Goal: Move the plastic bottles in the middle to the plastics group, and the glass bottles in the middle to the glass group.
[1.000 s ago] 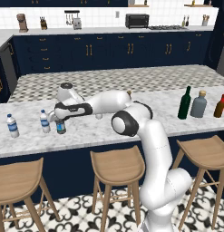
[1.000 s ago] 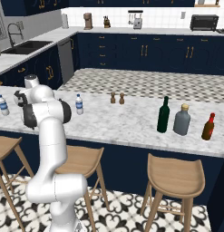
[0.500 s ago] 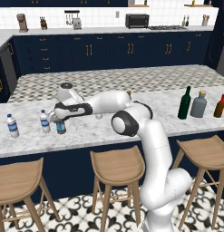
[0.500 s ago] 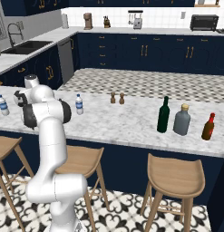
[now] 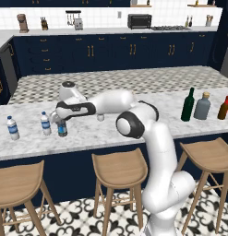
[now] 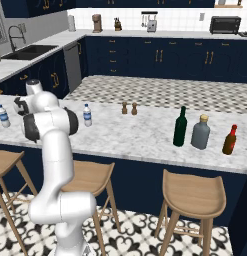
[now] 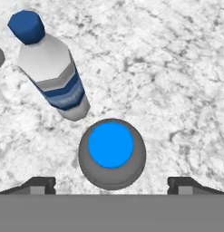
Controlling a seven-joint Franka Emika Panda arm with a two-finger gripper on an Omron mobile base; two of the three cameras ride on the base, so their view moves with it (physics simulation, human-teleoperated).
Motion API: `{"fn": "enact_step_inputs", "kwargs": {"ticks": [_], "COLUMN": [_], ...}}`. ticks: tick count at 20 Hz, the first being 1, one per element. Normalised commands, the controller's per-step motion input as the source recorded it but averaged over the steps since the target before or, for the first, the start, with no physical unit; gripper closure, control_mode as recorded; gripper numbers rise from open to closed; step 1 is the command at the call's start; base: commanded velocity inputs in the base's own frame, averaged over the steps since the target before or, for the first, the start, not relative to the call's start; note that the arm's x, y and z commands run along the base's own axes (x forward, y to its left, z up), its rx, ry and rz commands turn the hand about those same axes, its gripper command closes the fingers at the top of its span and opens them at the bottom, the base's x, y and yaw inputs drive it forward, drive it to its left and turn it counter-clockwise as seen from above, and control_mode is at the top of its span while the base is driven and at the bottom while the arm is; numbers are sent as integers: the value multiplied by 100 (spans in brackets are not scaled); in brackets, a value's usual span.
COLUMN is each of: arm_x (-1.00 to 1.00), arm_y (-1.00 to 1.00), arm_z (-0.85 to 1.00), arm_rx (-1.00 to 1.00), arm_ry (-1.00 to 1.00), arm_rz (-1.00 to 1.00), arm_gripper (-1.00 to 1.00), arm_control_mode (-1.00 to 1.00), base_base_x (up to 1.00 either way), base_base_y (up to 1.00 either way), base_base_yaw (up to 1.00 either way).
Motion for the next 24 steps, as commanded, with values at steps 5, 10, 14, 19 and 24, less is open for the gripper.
{"fn": "enact_step_inputs", "kwargs": {"ticks": [5, 10, 14, 19, 24], "arm_x": [-21, -31, -42, -34, -29], "arm_y": [-26, -36, -52, -62, -75], "arm_z": [7, 9, 17, 13, 19], "arm_rx": [0, 0, 0, 0, 3], "arm_ry": [0, 0, 0, -3, -4], "arm_rz": [0, -2, -3, -6, -9], "arm_gripper": [-100, -100, -100, -100, -100], "arm_control_mode": [-100, -100, -100, -100, -100], "base_base_x": [0, 0, 0, 0, 0], "base_base_y": [0, 0, 0, 0, 0], "base_base_yaw": [0, 0, 0, 0, 0]}}
